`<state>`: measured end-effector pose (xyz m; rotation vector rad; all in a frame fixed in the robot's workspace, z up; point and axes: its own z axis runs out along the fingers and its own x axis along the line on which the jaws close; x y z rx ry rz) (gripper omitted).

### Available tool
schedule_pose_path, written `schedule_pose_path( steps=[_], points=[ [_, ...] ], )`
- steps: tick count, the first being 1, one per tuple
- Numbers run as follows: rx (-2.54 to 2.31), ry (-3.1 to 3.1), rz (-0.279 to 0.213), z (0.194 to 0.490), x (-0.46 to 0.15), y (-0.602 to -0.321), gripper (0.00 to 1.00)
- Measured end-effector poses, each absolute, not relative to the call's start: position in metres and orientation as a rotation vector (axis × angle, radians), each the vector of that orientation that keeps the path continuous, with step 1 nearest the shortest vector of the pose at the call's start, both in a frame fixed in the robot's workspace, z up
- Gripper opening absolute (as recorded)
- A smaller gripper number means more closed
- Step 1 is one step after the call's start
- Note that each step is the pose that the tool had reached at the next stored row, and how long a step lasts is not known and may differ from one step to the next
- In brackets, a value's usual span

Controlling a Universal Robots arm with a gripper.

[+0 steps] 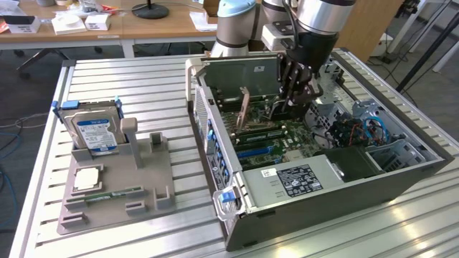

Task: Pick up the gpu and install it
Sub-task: 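Insert the gpu into the slot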

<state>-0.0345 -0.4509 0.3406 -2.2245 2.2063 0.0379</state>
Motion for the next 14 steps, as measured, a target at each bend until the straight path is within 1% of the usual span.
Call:
schedule_pose_path(
  steps=[14],
  points=[
    [-2.224,2.206,0.038,0.320,-0.035,-0.451,0.26]
  ],
)
